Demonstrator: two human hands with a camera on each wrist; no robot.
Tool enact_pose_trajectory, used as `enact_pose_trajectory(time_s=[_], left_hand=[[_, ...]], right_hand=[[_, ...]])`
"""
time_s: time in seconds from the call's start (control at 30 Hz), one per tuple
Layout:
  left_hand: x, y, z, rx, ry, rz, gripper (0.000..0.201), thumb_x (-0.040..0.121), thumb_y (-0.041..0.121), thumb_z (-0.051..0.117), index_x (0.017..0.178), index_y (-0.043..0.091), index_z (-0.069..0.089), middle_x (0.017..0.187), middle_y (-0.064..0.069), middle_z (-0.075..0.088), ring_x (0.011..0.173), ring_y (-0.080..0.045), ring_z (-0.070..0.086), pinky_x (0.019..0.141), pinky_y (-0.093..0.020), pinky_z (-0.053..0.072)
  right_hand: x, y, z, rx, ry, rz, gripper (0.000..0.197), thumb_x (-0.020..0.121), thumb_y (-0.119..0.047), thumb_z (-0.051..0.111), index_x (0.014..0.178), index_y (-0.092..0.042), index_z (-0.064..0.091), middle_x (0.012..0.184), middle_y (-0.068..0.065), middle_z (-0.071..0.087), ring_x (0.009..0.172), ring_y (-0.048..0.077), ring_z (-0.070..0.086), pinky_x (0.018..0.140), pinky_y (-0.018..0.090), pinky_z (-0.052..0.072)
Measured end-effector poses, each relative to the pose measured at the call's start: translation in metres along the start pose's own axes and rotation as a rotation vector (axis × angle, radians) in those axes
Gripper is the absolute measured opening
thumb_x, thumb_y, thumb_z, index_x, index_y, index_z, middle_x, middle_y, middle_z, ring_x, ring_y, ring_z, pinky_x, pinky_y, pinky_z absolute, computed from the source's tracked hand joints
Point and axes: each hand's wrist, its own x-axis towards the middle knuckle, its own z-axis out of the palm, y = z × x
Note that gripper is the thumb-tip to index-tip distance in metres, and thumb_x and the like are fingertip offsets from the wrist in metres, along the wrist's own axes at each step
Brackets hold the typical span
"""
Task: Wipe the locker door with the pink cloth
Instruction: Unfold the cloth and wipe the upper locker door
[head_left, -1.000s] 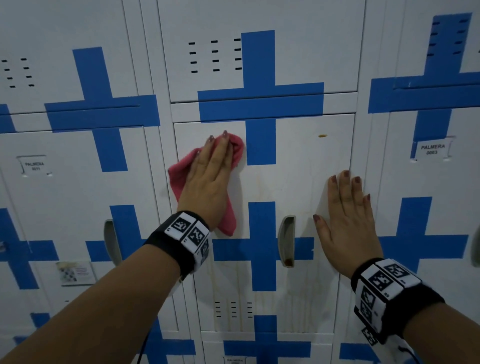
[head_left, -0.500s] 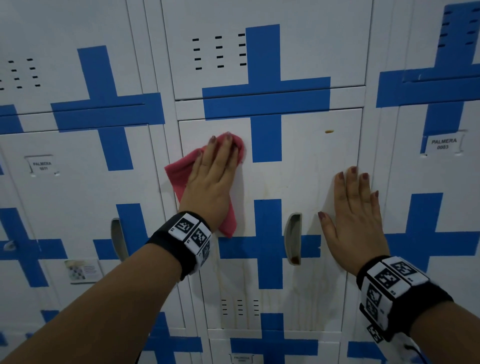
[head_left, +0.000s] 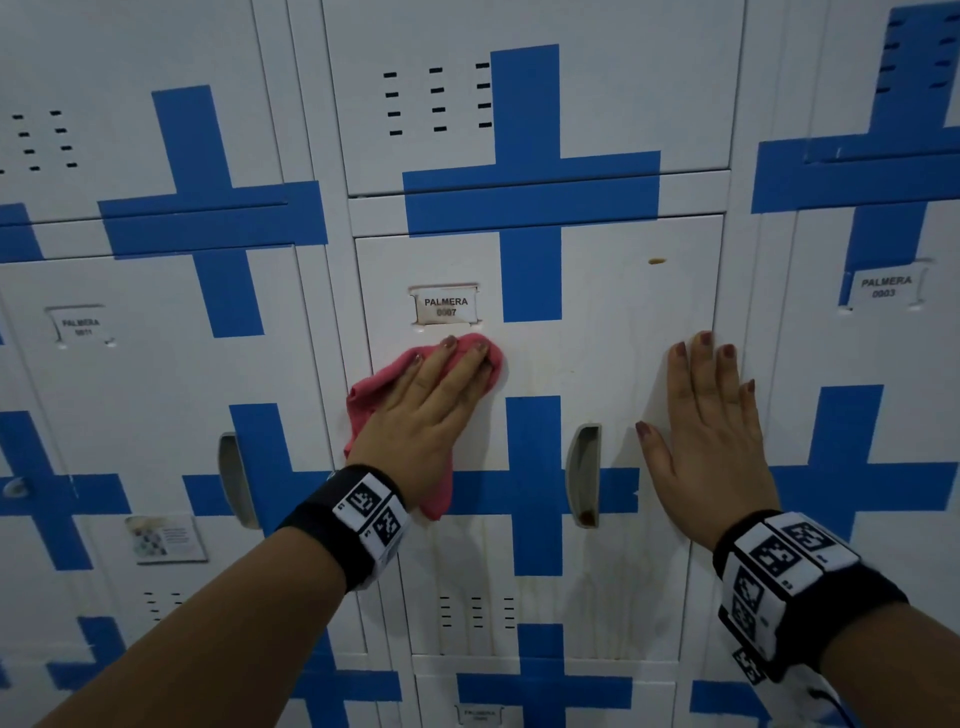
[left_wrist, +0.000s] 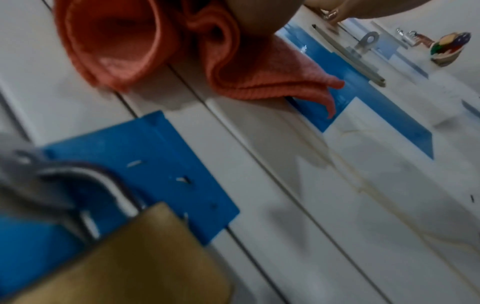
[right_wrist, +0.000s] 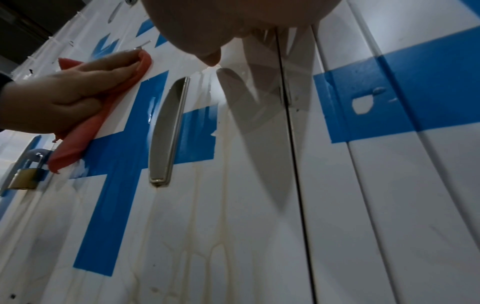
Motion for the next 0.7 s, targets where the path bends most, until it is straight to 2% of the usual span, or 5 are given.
enact_pose_trajectory(time_s=[0.17,0.37,0.5,0.6,0.7], left_hand=[[-0.003,0.001,0.004,-0.251,0.105,-0.323,0.093,0.080,0.001,0.055,0.147,0.016,-0.008,0.156,0.001,-0.011,0.143,-0.018,-0.013,0.113,-0.044,-0.002],[0.000,0.001,0.001,-0.363,0.236,-0.521,0.080,0.084,-0.001,0.050,0.148,0.005,0.003,0.157,-0.011,0.004,0.144,-0.028,0.001,0.114,-0.041,0.001],[-0.003,0.002,0.006,-0.336,0.240,-0.482,0.082,0.083,-0.004,0.050,0.148,0.009,0.001,0.157,-0.007,-0.001,0.143,-0.022,-0.006,0.112,-0.045,0.001],[-0.014,0.002,0.012,-0.272,0.145,-0.323,0.097,0.077,-0.001,0.060,0.146,0.015,-0.006,0.154,0.005,-0.011,0.141,-0.017,-0.020,0.109,-0.048,-0.001],[-0.027,0.006,0.017,-0.203,0.045,-0.192,0.111,0.064,0.007,0.076,0.147,0.014,0.003,0.156,0.002,-0.009,0.142,-0.018,-0.023,0.106,-0.050,0.003]], right_hand=[[0.000,0.000,-0.001,-0.006,0.001,-0.007,0.070,0.092,-0.044,0.018,0.148,-0.017,-0.015,0.154,0.000,-0.025,0.142,0.017,-0.020,0.113,0.031,-0.016],[0.000,0.000,0.000,-0.018,-0.001,-0.003,0.070,0.092,-0.044,0.018,0.148,-0.016,-0.015,0.154,0.001,-0.025,0.142,0.018,-0.020,0.114,0.032,-0.015],[0.000,-0.001,0.000,-0.021,-0.001,-0.003,0.071,0.092,-0.044,0.018,0.148,-0.015,-0.014,0.154,0.003,-0.024,0.142,0.019,-0.019,0.114,0.033,-0.014],[0.000,-0.001,0.001,-0.025,0.000,0.001,0.071,0.092,-0.044,0.019,0.149,-0.014,-0.013,0.155,0.003,-0.023,0.142,0.019,-0.019,0.114,0.034,-0.014],[0.001,-0.001,0.001,-0.030,0.002,-0.001,0.071,0.092,-0.043,0.020,0.148,-0.014,-0.013,0.154,0.003,-0.024,0.142,0.019,-0.019,0.114,0.033,-0.015]])
